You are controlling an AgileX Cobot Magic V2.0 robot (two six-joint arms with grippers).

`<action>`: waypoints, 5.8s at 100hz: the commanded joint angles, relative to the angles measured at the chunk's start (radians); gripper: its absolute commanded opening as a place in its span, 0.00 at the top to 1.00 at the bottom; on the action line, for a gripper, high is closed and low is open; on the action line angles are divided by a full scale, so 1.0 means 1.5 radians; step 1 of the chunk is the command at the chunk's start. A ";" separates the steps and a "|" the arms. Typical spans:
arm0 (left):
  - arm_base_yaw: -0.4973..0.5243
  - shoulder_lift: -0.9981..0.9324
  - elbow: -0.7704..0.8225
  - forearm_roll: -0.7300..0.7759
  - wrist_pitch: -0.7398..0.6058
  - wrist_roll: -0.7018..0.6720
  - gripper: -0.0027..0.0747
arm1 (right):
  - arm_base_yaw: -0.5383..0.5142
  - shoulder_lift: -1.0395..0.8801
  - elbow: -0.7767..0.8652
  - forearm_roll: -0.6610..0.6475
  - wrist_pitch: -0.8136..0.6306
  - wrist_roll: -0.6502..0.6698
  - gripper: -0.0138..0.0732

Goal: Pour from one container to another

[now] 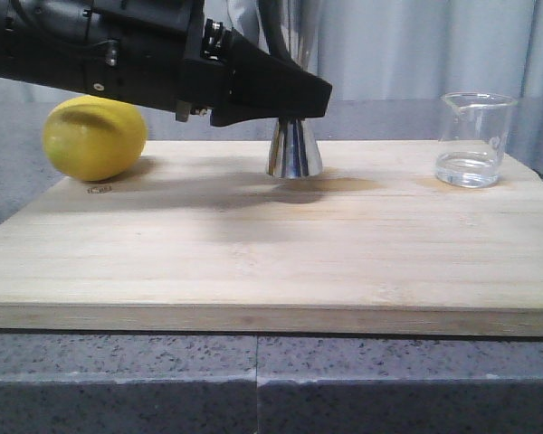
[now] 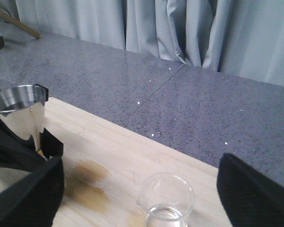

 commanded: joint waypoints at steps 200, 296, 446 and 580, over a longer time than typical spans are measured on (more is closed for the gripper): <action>-0.005 -0.026 0.025 -0.068 0.026 0.126 0.89 | -0.005 -0.008 -0.015 0.011 0.033 -0.002 0.15; -0.005 -0.026 0.025 -0.068 0.029 0.110 0.37 | -0.005 -0.010 -0.015 0.011 0.033 -0.002 0.15; -0.005 -0.478 -0.136 1.043 -0.061 -1.186 0.35 | -0.048 0.021 -0.161 -0.239 -0.172 0.382 0.16; -0.005 -0.786 0.112 1.363 -0.128 -1.674 0.99 | -0.079 -0.033 -0.134 -0.238 -0.114 0.395 0.92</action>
